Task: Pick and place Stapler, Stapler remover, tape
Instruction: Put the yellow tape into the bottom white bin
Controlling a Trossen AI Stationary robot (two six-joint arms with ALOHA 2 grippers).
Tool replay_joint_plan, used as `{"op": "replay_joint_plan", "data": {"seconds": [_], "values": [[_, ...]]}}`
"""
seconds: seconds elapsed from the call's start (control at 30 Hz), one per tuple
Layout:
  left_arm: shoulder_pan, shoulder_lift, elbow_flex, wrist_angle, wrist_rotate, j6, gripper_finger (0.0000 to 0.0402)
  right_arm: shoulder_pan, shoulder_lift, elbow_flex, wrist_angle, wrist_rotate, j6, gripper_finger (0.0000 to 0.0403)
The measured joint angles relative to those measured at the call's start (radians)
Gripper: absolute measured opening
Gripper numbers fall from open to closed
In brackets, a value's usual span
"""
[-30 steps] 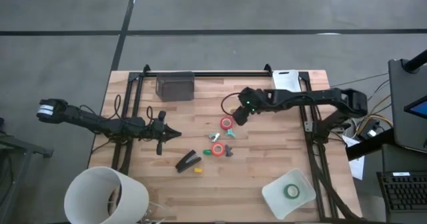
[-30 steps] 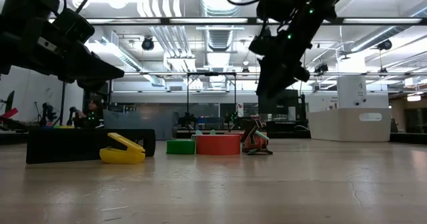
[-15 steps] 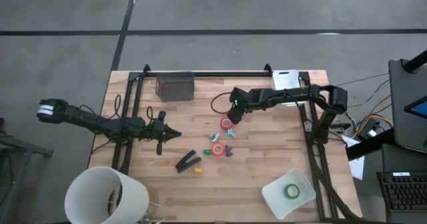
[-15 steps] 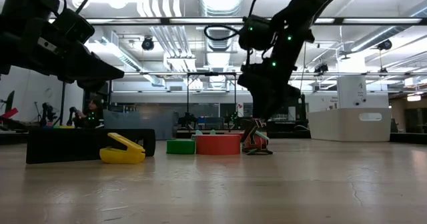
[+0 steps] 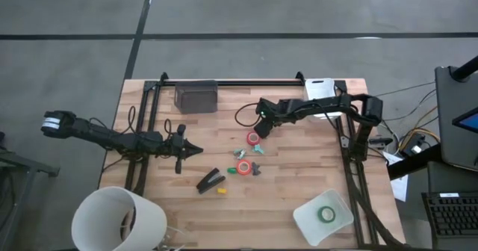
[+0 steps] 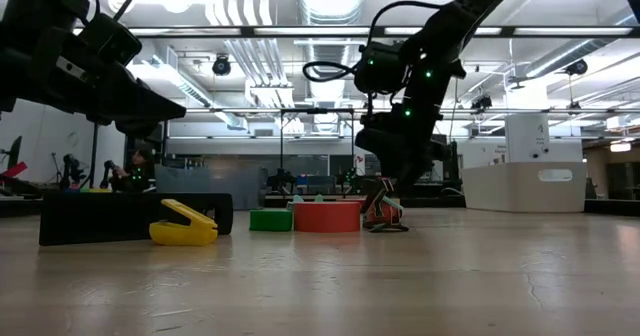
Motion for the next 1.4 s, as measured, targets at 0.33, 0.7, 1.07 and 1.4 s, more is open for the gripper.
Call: {"op": "replay_joint_plan", "data": {"seconds": [0.33, 0.7, 1.07, 1.4], "values": [[0.000, 0.000, 0.000, 0.000, 0.000, 0.000, 0.0020, 0.005, 0.006, -0.001, 0.023, -0.009, 0.008, 0.0129], [0.000, 0.000, 0.000, -0.001, 0.000, 0.000, 0.0021, 0.005, 0.047, -0.001, 0.038, -0.031, 0.018, 0.0098], [0.000, 0.000, 0.000, -0.001, 0.000, 0.000, 0.0021, 0.005, 0.039, 0.027, 0.004, -0.030, -0.035, 0.0036], [0.000, 0.000, 0.000, -0.001, 0.000, 0.000, 0.0021, 0.015, 0.011, 0.085, -0.092, -0.027, -0.058, 0.0039]]}}
